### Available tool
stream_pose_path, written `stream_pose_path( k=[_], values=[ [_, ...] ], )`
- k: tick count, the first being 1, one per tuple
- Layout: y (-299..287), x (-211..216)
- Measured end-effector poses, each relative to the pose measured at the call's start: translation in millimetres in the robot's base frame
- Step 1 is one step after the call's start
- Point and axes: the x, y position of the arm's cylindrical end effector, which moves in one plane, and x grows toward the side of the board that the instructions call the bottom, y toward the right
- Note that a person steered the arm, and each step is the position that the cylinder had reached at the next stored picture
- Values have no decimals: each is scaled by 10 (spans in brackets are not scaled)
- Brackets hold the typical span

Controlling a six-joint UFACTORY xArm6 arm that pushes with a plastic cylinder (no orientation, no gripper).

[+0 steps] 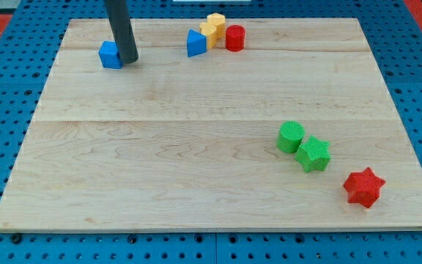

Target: Put the blue cube diagonally top left to the blue triangle

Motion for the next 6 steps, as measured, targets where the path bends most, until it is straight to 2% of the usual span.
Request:
stream_pose_path(
  k=[1, 2, 3, 4, 5, 6],
  values=[
    [154, -19],
    [286, 547],
    [-49, 272],
    [-259, -215],
    [-194, -398],
    [354, 58]
  ],
)
